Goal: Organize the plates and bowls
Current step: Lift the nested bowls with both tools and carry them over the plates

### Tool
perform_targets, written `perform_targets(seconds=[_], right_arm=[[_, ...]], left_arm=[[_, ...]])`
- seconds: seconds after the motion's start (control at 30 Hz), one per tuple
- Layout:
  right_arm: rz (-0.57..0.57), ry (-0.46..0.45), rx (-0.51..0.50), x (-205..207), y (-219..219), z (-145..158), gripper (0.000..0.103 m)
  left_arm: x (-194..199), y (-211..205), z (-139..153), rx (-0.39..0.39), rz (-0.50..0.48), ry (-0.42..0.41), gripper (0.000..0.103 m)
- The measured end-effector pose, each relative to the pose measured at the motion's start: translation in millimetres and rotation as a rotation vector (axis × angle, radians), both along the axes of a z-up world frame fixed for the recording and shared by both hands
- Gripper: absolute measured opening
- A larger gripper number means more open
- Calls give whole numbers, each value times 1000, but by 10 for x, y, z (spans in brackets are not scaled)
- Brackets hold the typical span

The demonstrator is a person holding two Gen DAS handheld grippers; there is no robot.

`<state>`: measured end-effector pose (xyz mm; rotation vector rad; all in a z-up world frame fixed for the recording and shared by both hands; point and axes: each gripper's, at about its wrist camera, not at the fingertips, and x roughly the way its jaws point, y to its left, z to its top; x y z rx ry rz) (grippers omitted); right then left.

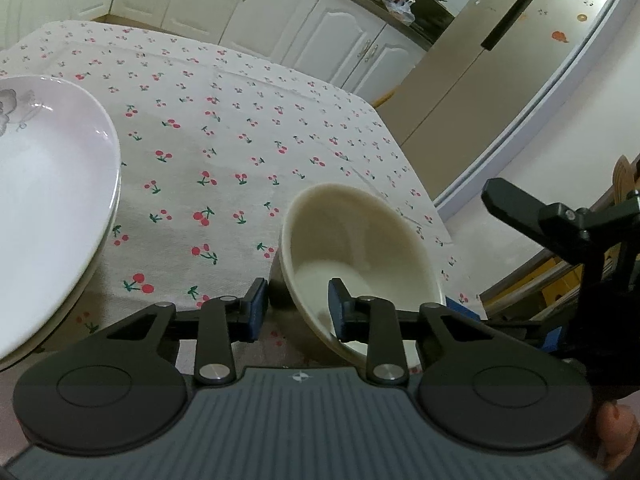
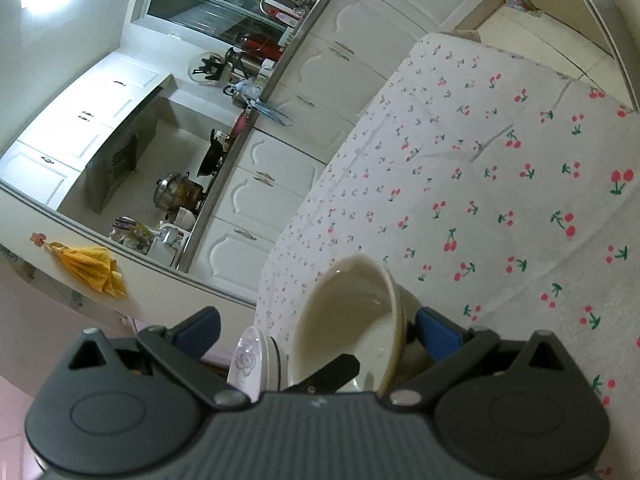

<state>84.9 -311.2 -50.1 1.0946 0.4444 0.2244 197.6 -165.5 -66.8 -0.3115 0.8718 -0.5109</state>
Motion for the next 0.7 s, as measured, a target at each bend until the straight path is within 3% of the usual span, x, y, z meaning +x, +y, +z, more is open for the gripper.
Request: perform_targets(seconds=[0.7], right_arm=[[64,-105,7,52,286,415,103]], left_arm=[[-195,552,486,-72,107,-102,33]])
